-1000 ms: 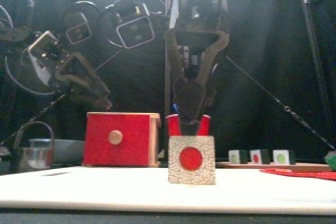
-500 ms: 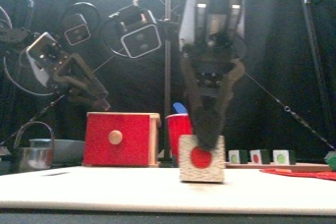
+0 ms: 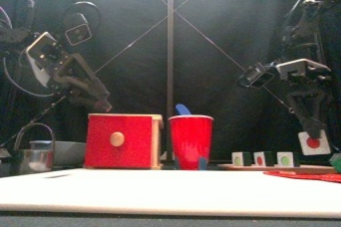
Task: Place sushi on board then cut the sushi with the knife then place the pieces on the plate
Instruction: Place the 4 sushi pieces on the plate
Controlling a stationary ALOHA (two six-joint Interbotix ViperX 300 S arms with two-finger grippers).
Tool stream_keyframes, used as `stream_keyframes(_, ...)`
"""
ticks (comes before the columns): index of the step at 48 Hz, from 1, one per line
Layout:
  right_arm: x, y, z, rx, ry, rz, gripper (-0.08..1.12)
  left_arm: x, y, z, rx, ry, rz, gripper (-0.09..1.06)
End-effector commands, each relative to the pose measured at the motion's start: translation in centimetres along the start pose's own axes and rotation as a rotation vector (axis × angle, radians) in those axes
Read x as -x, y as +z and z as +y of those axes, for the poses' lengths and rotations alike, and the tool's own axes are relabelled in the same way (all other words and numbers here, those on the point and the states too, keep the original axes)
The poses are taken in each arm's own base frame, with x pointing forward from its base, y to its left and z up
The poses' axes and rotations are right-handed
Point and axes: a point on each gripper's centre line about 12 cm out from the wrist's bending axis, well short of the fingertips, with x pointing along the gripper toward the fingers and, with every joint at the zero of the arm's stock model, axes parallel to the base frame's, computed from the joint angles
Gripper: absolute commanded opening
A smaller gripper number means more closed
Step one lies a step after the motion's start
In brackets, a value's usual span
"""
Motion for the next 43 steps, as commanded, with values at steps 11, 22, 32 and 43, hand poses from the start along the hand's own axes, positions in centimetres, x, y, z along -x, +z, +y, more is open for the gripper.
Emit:
stream_keyframes(11, -3.1, 3.7, -5.5, -0.272, 0.078, -0.187, 0.51, -0.2, 1.2, -0.2, 0.003, -0.004, -0.038, 0.92)
stream_keyframes(22, -4.5, 3.9, -5.9, -0.270, 0.044, -0.163, 0.54, -0.4, 1.7, -0.4, 0.005, -0.009, -0.050, 0.92)
stream_keyframes(32, -4.1, 4.3, -5.6, -0.265, 0.052, -0.176, 0.87, -0.4, 1.6, -0.5, 0.000, -0.014, -0.045, 0.92)
stream_keyframes(43, 4.1, 6.3, -5.2, -0.200, 0.158, -0.406, 0.88, -0.6, 2.1, -0.6, 0.006, -0.014, -0.058, 0.92)
